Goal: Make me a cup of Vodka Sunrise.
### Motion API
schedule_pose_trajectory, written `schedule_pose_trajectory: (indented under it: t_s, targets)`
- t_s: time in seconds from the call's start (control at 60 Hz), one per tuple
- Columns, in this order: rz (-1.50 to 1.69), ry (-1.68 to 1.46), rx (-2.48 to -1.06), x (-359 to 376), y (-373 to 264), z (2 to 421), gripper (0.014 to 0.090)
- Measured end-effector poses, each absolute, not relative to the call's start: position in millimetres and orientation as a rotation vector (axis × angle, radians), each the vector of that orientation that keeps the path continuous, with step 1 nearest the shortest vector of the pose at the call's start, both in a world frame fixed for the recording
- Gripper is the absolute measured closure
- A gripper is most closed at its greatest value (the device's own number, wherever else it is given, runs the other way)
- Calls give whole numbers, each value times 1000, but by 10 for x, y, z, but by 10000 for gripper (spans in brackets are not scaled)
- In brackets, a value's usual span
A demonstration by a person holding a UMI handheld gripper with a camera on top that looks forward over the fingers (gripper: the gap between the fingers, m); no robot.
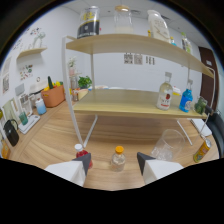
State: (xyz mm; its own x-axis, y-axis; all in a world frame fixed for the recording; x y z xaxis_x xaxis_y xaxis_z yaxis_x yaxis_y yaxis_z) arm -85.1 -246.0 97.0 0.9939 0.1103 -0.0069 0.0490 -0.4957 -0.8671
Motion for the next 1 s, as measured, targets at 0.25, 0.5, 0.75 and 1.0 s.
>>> schedule_pose_trajectory:
  t_s: [0.25,0.5,0.75,1.0]
  targets:
    - [117,-38,-2030,-669,-3074,1517,184]
    - [38,8,-2037,2,-3375,1692,182]
    - [22,49,-1884,680,-2902,2692,188]
    - [33,29,-1739,1048,-2007,3622,192]
